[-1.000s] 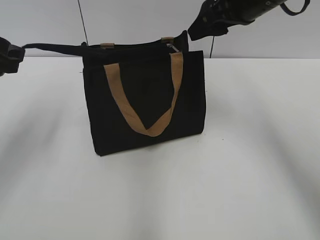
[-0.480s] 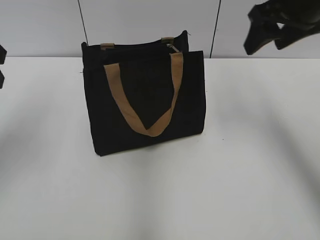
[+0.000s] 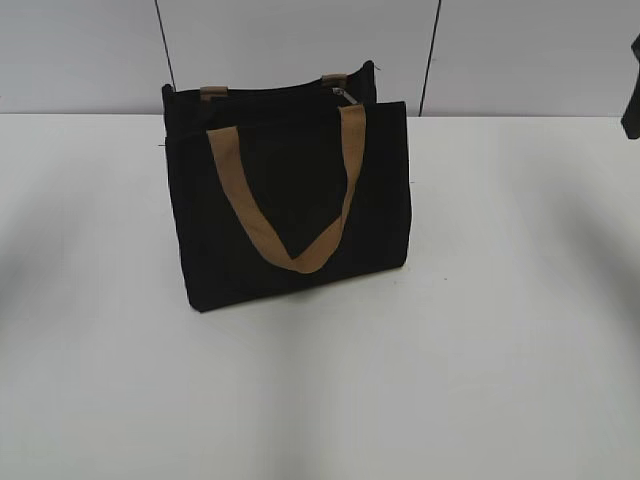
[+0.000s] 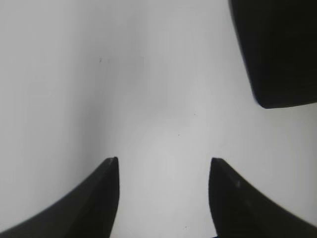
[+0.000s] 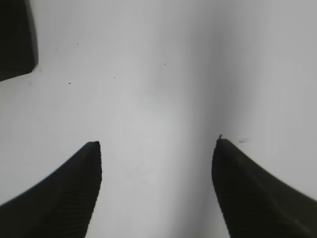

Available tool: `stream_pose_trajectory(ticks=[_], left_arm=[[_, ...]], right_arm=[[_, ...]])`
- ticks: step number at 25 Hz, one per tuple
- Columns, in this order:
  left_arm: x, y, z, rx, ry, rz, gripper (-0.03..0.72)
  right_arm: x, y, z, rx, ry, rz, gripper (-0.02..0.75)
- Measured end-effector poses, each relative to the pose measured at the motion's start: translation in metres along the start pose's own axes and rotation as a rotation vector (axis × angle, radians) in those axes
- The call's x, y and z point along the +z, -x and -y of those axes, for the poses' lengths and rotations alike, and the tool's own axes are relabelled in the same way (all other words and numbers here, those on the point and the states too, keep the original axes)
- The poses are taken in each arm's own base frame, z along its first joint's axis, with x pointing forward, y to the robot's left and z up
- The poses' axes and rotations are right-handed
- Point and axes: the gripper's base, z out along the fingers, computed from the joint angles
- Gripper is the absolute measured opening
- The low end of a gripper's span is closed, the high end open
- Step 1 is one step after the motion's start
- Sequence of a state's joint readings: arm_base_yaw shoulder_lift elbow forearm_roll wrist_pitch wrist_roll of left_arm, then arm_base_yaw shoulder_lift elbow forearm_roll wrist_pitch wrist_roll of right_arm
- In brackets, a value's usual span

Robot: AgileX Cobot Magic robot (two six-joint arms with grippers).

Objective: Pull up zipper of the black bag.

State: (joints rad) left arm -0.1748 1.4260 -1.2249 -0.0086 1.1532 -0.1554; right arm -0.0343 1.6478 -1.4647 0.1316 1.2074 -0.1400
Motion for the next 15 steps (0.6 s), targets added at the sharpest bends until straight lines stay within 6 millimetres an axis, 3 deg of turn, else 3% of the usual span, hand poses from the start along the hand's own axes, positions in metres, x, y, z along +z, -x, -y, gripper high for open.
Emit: stream_pose_trajectory(ticks=[3,9,12,15], left_arm=[[0.003,0.001,-0.017,-0.055,0.013,-0.048,0.431],[-0.007,-0.003,-0.022,-0.054,0.011,-0.035,0.431],[-0.026,-0.019,-0.023,-0.045,0.013,0.022,0.431],[-0.05,-0.049,-0.026,-0.035,0.024,0.097,0.431]], right_arm=[[-0.002,-0.018,0.0,-0.001,0.0,-0.019,0.526],[-0.019,-0.094,-0.01,0.003,0.012,-0.042,0.526],[-0.036,-0.138,-0.019,0.002,0.024,0.014,0.526],[-0.049,-0.178,-0.025,-0.007,0.022,0.09,0.526]])
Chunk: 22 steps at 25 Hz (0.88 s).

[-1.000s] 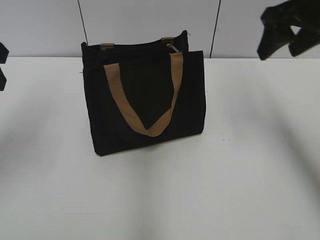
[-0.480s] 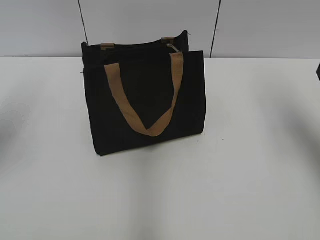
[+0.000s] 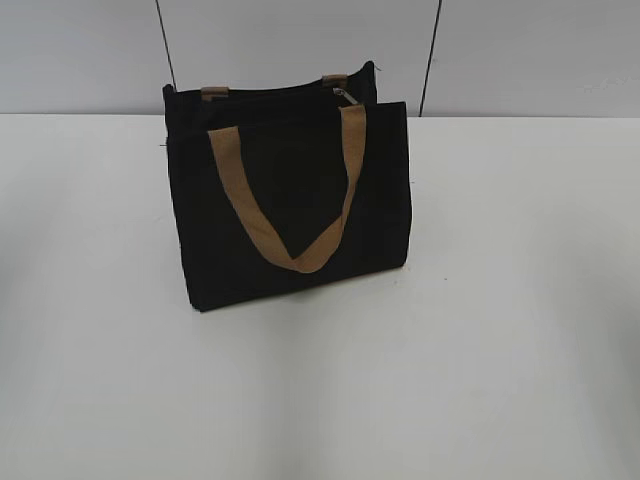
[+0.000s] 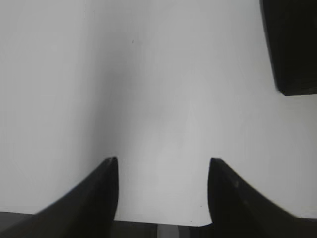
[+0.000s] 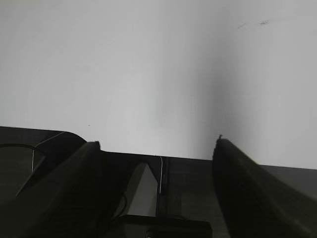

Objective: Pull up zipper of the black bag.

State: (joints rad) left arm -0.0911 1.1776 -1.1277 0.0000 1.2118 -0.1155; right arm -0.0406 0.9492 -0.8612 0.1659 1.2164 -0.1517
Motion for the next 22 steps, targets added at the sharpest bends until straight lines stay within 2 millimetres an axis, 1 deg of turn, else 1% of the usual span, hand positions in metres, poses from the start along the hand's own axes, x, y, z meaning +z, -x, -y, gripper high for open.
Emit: stream_pose_trajectory(ticks=[4,6,7,9,12,14,17,19,22], left_arm=[[-0.024,-0.047,-0.007,0.004,0.003,0.088,0.431],[-0.032,-0.071,-0.01,0.006,0.001,0.129,0.431],[-0.038,-0.088,-0.012,0.009,-0.003,0.169,0.431],[-0.038,-0.113,-0.015,0.021,-0.006,0.207,0.431],[-0.033,-0.148,-0.019,0.054,-0.009,0.283,0.431],[-0.034,-0.17,-0.021,0.079,-0.014,0.387,0.431],[-0.034,-0.196,-0.024,0.115,-0.016,0.523,0.431],[-0.034,-0.211,-0.025,0.132,-0.02,0.595,0.431],[-0.038,-0.229,-0.026,0.16,-0.03,0.71,0.431]], right_arm=[[-0.021,-0.047,-0.008,-0.023,-0.01,0.15,0.526],[-0.024,-0.065,-0.01,-0.033,-0.015,0.196,0.526],[-0.024,-0.075,-0.011,-0.043,-0.018,0.221,0.526],[-0.023,-0.092,-0.013,-0.08,-0.025,0.269,0.526],[-0.024,-0.118,-0.015,-0.158,-0.046,0.362,0.526],[-0.025,-0.134,-0.017,-0.194,-0.061,0.435,0.526],[-0.023,-0.152,-0.019,-0.218,-0.078,0.534,0.526],[-0.02,-0.161,-0.019,-0.225,-0.087,0.591,0.526],[-0.016,-0.165,-0.019,-0.229,-0.094,0.622,0.526]])
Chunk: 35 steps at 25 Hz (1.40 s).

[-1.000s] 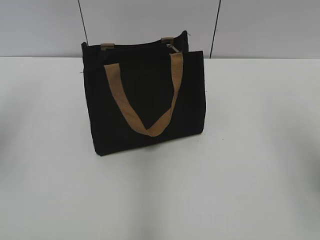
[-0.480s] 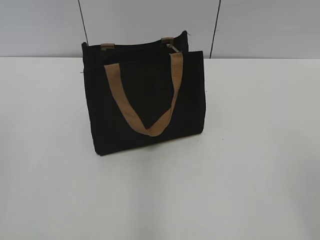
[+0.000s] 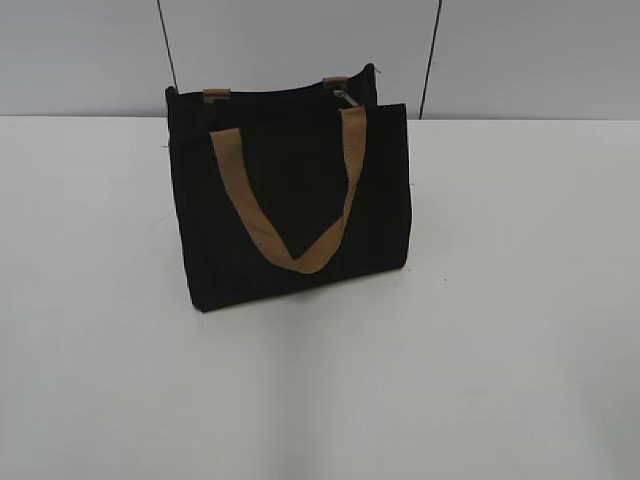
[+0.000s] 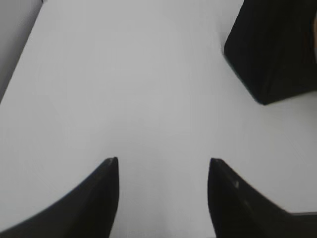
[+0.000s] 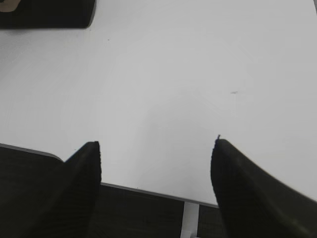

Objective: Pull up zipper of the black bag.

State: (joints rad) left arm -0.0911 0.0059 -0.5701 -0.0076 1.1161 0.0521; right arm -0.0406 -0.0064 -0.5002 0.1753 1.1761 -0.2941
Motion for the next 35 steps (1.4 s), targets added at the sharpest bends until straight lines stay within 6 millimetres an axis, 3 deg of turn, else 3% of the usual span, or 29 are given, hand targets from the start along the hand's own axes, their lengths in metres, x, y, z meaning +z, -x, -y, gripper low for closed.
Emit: stream_pose_trajectory(ticks=[35], left_arm=[[0.0043,-0.0011,0.0089,-0.021,-0.02,0.038,0.431]], right_arm=[[0.007,0.0012,0.0013,0.006,-0.007,0.047,0.526]])
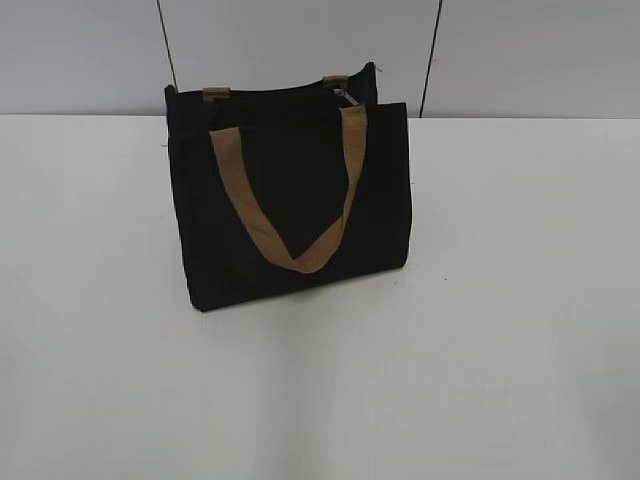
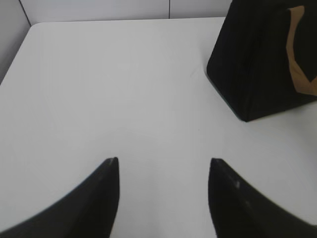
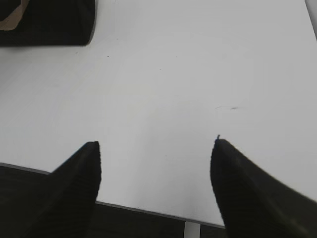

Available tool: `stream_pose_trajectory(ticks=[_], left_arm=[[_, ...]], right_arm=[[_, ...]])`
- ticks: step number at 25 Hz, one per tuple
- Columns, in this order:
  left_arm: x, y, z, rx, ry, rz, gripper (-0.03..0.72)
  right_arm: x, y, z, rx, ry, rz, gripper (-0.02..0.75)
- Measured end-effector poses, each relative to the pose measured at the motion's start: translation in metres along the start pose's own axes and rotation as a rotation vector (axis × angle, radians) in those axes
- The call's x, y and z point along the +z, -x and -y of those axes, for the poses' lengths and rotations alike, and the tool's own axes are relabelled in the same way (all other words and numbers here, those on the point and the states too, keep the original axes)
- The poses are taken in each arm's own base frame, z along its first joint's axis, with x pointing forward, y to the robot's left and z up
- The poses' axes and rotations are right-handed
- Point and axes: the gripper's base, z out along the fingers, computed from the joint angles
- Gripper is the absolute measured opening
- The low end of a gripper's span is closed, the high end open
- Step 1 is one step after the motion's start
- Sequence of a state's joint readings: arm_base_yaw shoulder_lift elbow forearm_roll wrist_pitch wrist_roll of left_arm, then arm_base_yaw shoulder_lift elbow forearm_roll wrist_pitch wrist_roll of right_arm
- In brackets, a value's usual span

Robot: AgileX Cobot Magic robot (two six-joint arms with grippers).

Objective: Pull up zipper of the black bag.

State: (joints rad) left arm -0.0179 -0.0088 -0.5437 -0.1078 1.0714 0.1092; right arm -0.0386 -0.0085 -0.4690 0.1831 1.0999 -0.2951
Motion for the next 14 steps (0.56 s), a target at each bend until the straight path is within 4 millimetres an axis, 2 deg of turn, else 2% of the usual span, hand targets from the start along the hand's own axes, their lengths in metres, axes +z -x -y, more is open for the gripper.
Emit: stream_pose_trajectory(ticks=[14], left_arm=[[0.0002,0.0002,0.0003,-0.011,0.023,0.001,0.431]], right_arm=[[0.0,0.0,0.0,0.0,0.001,0.0,0.526]])
